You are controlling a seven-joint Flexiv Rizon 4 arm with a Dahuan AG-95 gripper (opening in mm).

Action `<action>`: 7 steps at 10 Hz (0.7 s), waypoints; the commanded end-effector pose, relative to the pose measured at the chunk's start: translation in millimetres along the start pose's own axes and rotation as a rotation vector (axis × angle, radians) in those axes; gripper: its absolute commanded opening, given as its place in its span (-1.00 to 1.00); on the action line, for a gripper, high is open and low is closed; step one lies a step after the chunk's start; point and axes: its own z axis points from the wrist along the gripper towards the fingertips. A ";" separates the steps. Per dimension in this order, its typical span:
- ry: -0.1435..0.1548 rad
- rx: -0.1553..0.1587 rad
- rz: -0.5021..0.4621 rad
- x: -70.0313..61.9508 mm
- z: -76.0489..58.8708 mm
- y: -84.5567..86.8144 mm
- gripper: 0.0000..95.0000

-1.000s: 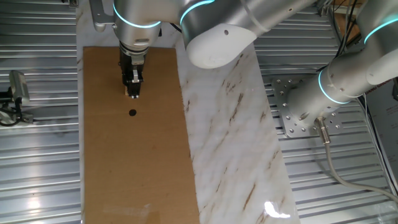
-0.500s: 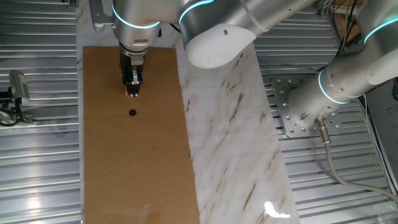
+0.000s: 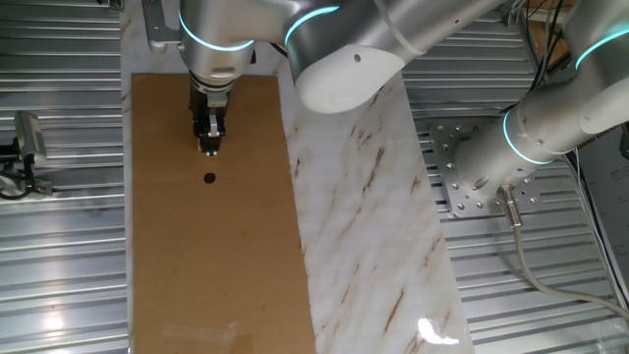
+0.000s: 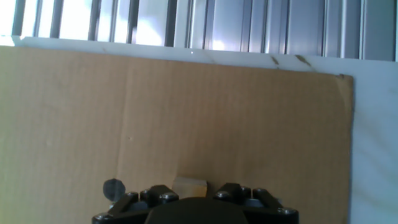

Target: Hold a small block with the gripper and sweep it from left to right on the table

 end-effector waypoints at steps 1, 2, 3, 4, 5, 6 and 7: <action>0.001 -0.006 0.004 -0.2 -0.1 0.3 -0.20; 0.003 -0.008 0.011 -0.2 0.0 0.5 -1.00; 0.003 -0.009 0.014 -0.2 0.1 0.6 -1.00; 0.003 -0.011 0.018 -0.2 0.2 0.7 -1.00; 0.003 -0.011 0.024 -0.3 0.5 1.3 -1.00; 0.003 -0.011 0.030 -0.4 0.8 1.9 -1.00; 0.001 -0.011 0.040 -0.5 1.2 2.9 -1.00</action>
